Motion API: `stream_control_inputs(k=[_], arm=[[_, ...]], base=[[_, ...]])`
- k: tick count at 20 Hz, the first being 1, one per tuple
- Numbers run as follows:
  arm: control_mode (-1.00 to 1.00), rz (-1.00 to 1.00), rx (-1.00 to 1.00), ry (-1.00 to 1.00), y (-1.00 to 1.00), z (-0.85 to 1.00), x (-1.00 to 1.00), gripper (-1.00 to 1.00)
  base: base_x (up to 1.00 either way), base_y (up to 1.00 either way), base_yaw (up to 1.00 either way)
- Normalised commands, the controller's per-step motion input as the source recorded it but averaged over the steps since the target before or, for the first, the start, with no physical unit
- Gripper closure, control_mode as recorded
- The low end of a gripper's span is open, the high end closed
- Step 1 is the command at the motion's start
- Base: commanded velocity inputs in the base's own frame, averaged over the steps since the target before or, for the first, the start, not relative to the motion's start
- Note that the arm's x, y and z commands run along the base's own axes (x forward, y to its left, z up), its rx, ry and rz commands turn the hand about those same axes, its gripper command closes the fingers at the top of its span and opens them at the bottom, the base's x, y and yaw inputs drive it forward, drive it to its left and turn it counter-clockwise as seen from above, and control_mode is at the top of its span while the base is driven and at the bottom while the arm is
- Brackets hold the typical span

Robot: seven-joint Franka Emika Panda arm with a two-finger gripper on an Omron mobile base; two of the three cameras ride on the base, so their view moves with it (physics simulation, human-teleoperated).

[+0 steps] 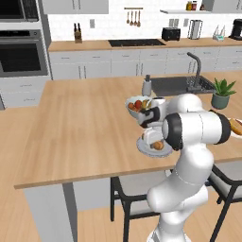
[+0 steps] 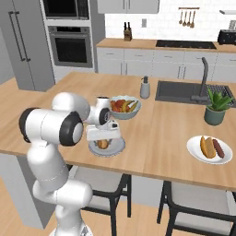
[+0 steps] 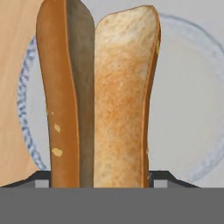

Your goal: Place one bun and one sausage from the bowl on each plate.

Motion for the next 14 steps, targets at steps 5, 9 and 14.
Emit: stream_control_inputs(k=[5, 9, 14], arm=[[-1.0, 0.0, 0.16, -0.12, -0.07, 0.0, -0.07, 1.0], [-1.0, 0.0, 0.03, -0.12, 0.12, 0.0, -0.18, -1.0], [-1.0, 0.0, 0.0, -0.06, 0.15, 0.01, -0.06, -1.0]], base=[[0.0, 0.0, 0.0], [0.0, 0.0, 0.0], [0.0, 0.0, 0.0]])
